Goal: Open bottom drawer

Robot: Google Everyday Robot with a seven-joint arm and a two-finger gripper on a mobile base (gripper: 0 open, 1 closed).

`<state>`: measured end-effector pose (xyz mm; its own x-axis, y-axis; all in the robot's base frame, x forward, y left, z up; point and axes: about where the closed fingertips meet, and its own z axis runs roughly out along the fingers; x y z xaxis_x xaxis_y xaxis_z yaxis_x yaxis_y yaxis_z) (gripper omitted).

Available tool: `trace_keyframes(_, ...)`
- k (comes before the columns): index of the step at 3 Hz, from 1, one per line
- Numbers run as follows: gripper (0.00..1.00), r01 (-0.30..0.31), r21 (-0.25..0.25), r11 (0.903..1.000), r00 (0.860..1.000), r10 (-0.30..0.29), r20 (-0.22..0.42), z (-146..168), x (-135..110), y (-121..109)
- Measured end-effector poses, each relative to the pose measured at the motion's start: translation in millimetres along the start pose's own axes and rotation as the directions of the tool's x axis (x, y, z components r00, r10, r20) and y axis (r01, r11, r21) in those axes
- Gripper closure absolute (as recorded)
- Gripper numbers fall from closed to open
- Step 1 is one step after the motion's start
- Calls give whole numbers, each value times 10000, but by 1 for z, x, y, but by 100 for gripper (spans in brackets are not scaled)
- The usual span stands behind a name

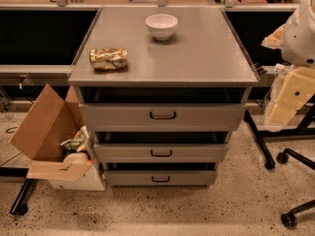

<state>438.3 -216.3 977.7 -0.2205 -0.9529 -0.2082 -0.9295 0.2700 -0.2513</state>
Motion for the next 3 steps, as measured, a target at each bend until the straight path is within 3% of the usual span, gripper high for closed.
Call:
trace_keyframes(1,0,4,-1,10000,10000,-4,-1,0,0,0)
trace_keyframes(2,0,588,-205,9981,9979,-593,-253,28,-6,0)
trace_keyframes(3,0,1626,-1066,9809,9864,-1644,-79,111,-13,18)
